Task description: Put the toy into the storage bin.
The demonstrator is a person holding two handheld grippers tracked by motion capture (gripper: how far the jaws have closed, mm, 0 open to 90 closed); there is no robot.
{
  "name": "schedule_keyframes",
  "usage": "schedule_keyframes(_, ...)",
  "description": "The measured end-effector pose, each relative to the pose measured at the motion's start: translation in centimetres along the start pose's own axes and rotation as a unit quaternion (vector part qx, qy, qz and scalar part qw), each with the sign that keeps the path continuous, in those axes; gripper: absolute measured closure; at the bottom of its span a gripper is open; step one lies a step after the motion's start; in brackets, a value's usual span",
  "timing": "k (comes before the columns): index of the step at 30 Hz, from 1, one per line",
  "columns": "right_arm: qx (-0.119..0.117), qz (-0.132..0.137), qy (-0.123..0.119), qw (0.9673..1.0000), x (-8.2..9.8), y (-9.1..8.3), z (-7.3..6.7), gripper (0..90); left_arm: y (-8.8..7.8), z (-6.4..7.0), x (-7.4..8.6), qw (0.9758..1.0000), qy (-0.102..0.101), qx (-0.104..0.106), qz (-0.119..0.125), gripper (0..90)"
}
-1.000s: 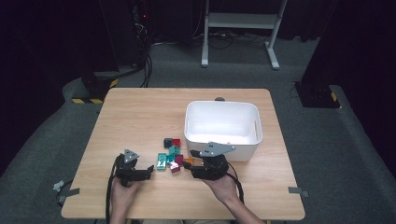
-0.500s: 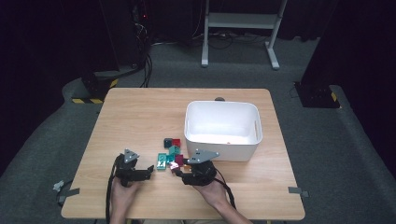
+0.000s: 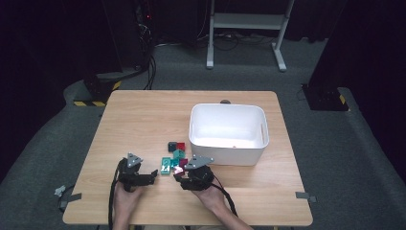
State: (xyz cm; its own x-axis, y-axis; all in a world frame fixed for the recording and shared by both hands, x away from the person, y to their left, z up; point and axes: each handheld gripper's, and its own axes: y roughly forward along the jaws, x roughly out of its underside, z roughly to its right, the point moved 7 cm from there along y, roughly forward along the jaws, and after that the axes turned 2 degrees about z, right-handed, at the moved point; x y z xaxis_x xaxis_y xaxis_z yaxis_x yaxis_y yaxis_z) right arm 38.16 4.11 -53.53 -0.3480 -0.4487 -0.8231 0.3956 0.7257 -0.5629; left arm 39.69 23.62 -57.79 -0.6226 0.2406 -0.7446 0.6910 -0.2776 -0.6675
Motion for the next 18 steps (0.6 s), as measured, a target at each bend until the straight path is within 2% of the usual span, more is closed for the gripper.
schedule_keyframes(18, 0.016, -0.018, 0.008, 0.9997, 1.0, 2.3, 0.6, 44.9, 0.0, 0.0, 0.0, 1.0, 0.0, 0.0, 0.0, 6.7)
